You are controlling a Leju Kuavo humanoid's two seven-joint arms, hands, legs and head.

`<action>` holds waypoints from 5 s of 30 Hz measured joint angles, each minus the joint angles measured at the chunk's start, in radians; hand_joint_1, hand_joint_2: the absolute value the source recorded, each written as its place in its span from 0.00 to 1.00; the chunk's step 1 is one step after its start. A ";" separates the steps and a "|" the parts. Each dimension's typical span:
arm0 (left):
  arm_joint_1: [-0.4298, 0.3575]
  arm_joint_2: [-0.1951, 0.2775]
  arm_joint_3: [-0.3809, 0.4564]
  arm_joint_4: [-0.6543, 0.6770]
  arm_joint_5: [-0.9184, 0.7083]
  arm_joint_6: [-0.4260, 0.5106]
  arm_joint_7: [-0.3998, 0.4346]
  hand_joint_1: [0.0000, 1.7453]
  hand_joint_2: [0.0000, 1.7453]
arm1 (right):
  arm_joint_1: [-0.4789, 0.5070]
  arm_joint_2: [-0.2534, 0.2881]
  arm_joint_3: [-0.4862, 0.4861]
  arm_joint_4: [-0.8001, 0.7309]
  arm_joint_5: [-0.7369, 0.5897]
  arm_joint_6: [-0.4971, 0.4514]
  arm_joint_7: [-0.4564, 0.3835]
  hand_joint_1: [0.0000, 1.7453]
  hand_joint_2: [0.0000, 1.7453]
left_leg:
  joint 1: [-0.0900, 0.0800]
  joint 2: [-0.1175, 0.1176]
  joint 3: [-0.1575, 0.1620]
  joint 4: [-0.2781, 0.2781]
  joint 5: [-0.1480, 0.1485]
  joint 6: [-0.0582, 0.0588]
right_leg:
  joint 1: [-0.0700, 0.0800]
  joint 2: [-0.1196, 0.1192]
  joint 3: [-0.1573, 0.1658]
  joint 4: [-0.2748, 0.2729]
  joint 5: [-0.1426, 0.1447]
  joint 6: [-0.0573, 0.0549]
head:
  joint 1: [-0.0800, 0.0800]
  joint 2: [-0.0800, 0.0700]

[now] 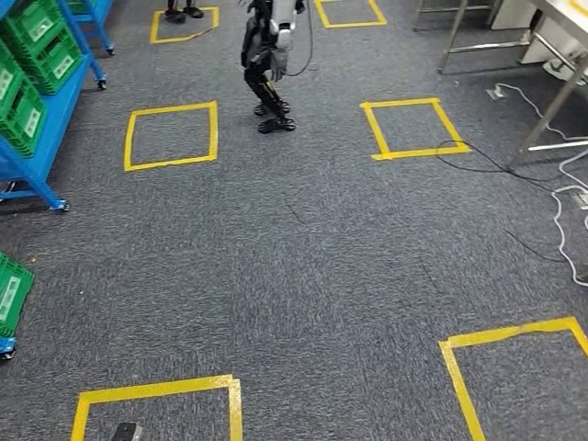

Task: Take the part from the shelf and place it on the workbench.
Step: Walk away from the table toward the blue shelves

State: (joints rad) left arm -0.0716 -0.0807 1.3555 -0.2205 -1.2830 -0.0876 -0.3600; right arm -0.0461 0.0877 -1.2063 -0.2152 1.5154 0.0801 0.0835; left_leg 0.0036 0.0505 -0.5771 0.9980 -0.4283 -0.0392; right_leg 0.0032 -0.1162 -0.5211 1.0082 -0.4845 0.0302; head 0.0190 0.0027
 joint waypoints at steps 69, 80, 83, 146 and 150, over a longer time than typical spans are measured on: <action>0.022 0.029 0.071 0.002 0.070 0.010 0.053 0.00 0.00 | 0.013 0.004 0.249 0.013 0.046 -0.035 -0.031 0.00 0.00 | 0.000 -0.082 0.014 -0.019 0.005 0.042 | -0.006 0.112 -0.147 0.307 -0.130 0.025 | 0.013 0.000; 0.021 0.032 0.075 0.002 0.066 0.000 0.034 0.00 0.00 | 0.006 0.005 0.251 0.015 0.038 -0.045 -0.021 0.00 0.00 | 0.008 -0.128 -0.039 0.049 -0.024 -0.014 | -0.019 0.148 -0.021 0.012 0.015 -0.013 | 0.004 0.000; 0.009 0.033 0.075 0.002 0.064 -0.007 0.026 0.00 0.00 | 0.008 0.005 0.251 0.015 0.037 -0.046 -0.021 0.00 0.00 | 0.006 -0.069 -0.126 0.238 -0.117 -0.017 | -0.011 0.102 -0.025 0.012 0.015 -0.020 | -0.004 0.000; 0.001 0.016 0.073 0.002 0.055 -0.016 0.014 0.00 0.00 | -0.004 -0.003 0.160 0.016 -0.077 -0.116 0.029 0.00 0.00 | -0.001 -0.064 0.017 -0.025 0.008 0.057 | -0.011 0.129 -0.042 0.011 0.033 -0.002 | 0.001 0.000; 0.001 0.014 0.073 0.002 0.055 -0.017 0.014 0.00 0.00 | -0.004 -0.004 0.154 0.016 -0.076 -0.107 0.005 0.00 0.00 | 0.005 -0.064 0.017 -0.032 0.011 0.005 | -0.007 0.128 -0.045 0.013 0.033 -0.008 | 0.002 0.000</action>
State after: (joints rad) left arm -0.0701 -0.0670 1.4286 -0.2182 -1.2275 -0.1041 -0.3460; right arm -0.0499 0.0837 -1.0523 -0.1995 1.4391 -0.0264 0.0886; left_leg 0.0090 -0.0139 -0.5596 0.9660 -0.4178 -0.0346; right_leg -0.0038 0.0117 -0.5664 1.0212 -0.4514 0.0224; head 0.0209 0.0027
